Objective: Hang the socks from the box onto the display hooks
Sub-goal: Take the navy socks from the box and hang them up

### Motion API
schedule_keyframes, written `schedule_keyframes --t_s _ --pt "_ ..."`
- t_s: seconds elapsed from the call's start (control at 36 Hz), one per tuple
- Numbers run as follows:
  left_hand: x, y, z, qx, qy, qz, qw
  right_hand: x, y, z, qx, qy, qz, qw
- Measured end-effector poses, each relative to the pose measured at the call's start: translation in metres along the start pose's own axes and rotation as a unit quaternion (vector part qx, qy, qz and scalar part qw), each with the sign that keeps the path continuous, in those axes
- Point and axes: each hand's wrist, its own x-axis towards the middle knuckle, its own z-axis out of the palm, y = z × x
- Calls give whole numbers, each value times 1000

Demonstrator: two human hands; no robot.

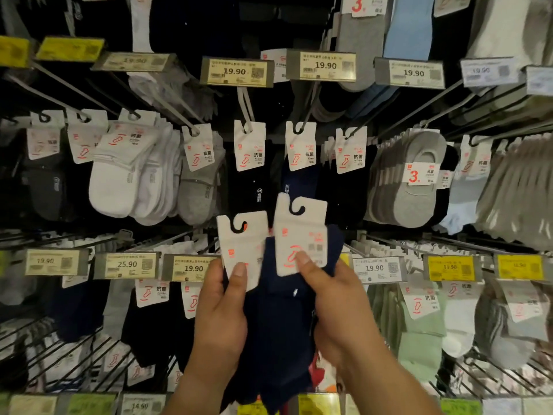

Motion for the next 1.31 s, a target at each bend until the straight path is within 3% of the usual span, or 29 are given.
schedule_keyframes --t_s 0.19,0.44,0.72,1.31 --pt "12 2 -12 0 33 -8 999 78 -57 -8 -76 37 26 996" --pt "18 4 -11 -6 29 -16 999 118 -116 23 -92 7 -76 993" --pt "18 5 -15 -5 25 11 1000 107 -113 25 -86 -33 -113 989" --pt "18 -3 -28 10 11 66 998 122 -129 27 -124 15 -181 975"
